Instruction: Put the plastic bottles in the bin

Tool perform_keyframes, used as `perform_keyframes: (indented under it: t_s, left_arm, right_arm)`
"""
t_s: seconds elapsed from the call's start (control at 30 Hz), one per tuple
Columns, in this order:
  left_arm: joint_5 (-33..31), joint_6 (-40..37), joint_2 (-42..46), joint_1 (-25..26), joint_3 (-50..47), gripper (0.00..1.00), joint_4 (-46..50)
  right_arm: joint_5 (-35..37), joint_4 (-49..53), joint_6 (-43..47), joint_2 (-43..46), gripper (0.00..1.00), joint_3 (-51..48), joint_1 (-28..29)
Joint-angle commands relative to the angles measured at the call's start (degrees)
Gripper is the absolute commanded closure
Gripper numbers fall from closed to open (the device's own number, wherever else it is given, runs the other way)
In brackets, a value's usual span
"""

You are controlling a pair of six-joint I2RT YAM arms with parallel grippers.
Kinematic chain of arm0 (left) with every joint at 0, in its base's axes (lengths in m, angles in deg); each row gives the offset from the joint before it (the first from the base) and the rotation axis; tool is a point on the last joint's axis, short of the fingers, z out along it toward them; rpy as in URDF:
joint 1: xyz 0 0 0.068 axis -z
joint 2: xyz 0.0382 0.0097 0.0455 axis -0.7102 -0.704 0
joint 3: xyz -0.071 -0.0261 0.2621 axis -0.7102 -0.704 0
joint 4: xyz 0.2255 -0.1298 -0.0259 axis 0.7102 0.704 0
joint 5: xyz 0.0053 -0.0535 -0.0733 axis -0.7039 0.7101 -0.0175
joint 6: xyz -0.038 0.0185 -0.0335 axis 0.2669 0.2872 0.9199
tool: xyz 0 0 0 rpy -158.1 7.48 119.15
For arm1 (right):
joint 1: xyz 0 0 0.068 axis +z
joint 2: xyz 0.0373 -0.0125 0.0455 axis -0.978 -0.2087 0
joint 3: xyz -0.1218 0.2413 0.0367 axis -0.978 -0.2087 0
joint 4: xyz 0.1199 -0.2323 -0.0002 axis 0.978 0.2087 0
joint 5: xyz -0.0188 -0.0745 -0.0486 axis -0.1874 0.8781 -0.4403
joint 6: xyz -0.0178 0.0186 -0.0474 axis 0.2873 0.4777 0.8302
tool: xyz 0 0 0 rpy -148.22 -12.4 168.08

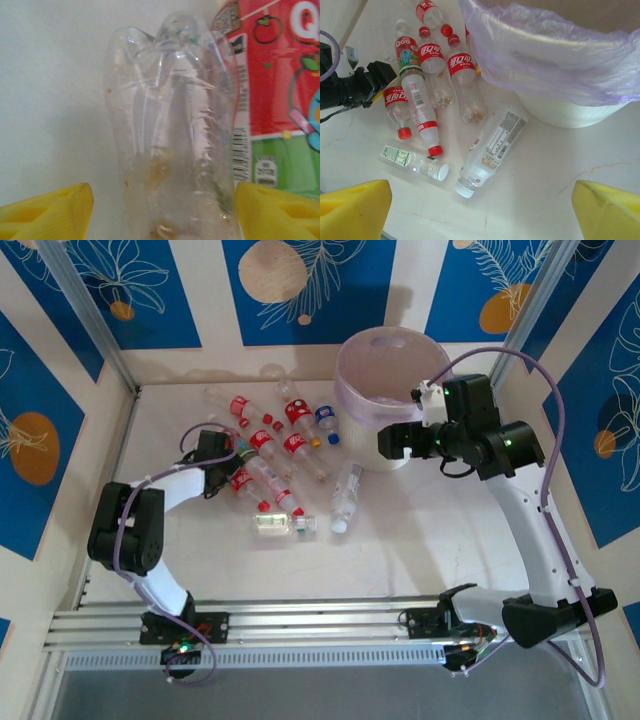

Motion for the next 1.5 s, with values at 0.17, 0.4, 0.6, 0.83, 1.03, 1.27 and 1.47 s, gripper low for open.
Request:
perform_keyframes:
  t_s: [0.17,0.4,0.6,0.83,1.03,1.27,1.47]
  left_arm:
    - [2.3,1.4,-3.2,-2.2,1.0,0.27,-2.4]
    - [1.6,-1.4,5.7,-3.6,1.4,0.38,1.6]
    - [7.6,-4.4,15.9,-4.1,4.4,0.39,7.3]
    - [10.3,-8.7,20.6,-1.4,6.1,0.27,15.2]
    - [8.1,-3.9,17.1,-5.9,-0.2,0.18,7.9]
    - [11.6,-3.5,3.8,-6.8,2.1,0.15,1.8]
    - [10.2,-2.8,-3.7,-6.8,5.2,0.19,0.3]
  right_arm:
    - [-0.7,1.5,-0.2,1.5,0.07,0.4,1.5]
    - [-0.1,1.9,-0.3,1.6,0.08,1.5,5.1]
    - [0.8,1.1,-2.1,-2.9,0.08,5.3,13.6]
    - [0.5,-2.0,-3.8,-11.2,0.11,10.1,23.7]
    - [1.1,-2.6,-4.2,-12.2,0.11,9.3,24.2]
    - [2.9,-1.8,-6.0,-7.6,0.11,4.8,22.7]
    - [4.3,-0.6,-6.4,-5.3,0.11,2.2,21.8]
